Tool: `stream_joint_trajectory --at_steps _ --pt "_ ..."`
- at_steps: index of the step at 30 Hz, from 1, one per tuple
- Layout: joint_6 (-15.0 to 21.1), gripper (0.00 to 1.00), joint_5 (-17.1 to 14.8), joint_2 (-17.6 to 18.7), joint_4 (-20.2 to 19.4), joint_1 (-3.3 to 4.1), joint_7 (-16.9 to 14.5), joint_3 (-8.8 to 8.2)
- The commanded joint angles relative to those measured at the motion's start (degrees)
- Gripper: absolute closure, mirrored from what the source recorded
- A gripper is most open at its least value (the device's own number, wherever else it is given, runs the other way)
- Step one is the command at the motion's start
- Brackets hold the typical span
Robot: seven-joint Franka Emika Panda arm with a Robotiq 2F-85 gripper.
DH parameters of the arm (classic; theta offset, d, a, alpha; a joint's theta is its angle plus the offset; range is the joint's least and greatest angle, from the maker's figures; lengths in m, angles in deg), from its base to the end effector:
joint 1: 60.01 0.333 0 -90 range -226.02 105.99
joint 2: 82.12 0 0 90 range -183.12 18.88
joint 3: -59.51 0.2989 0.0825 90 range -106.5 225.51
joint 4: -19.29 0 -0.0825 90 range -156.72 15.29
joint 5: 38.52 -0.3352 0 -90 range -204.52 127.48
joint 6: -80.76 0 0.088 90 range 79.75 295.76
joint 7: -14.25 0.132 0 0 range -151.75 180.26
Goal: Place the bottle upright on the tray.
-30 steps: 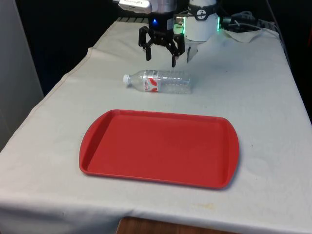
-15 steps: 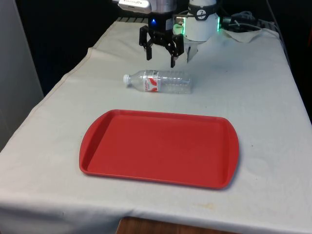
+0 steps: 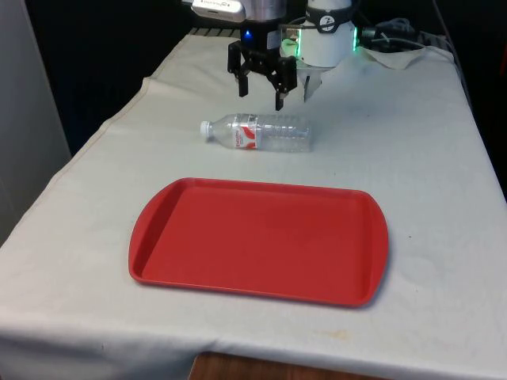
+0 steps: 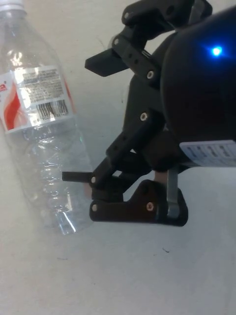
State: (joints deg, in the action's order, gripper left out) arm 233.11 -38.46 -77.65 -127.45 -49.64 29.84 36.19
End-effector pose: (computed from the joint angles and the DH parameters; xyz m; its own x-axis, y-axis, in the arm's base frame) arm 0.4190 -0.0987 0.2431 0.8793 -0.4750 0.0337 -0.4758 -0.8792 0.0232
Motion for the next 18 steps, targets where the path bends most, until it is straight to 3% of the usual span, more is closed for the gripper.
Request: stream_joint_trajectory --at_steps 1,18 --pt "-0.1 0.0 -0.2 0.1 0.1 0.0 0.6 -0.06" --pt "-0.2 0.0 -0.3 0.1 0.1 0.0 7.3 0.0"
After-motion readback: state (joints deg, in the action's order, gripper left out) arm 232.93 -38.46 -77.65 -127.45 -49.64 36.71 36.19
